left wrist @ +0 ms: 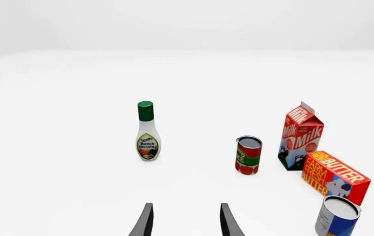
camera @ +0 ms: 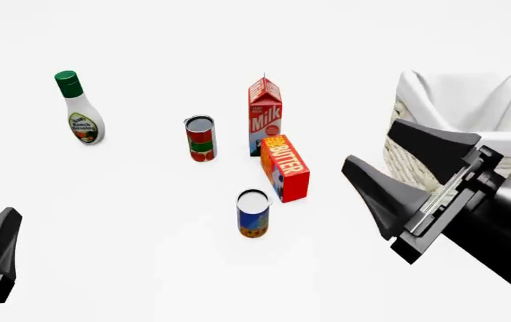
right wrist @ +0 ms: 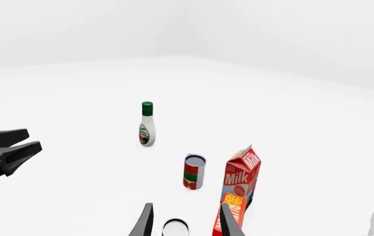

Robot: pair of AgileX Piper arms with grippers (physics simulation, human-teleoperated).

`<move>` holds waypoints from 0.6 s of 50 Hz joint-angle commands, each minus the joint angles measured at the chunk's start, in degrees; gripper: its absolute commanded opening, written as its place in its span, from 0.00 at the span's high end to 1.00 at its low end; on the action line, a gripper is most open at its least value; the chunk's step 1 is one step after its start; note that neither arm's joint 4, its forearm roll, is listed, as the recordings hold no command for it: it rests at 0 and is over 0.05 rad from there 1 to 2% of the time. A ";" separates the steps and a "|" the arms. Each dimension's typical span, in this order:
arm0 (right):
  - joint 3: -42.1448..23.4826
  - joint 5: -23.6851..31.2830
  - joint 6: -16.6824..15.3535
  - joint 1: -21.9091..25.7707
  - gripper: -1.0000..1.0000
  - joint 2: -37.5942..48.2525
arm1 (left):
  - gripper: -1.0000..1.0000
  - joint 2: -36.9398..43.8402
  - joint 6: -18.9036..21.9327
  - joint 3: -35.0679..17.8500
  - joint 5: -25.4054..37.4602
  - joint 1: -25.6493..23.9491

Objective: Pick the alphabet soup and place it in the basket.

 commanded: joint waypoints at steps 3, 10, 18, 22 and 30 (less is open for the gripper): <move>-0.01 -4.49 0.13 2.07 0.00 5.56 | 0.00 0.00 0.00 0.00 0.00 0.00; 0.02 -6.17 0.32 2.05 0.00 7.69 | 0.00 0.00 0.00 0.00 0.00 0.00; 0.40 -9.29 0.86 1.80 0.00 11.44 | 0.00 0.00 0.00 0.00 0.00 0.00; 0.44 -11.09 1.16 1.69 0.00 13.82 | 0.00 0.00 0.00 0.00 0.00 0.00; 0.63 -15.10 1.85 1.32 0.00 19.18 | 0.00 0.00 0.00 0.00 0.00 0.00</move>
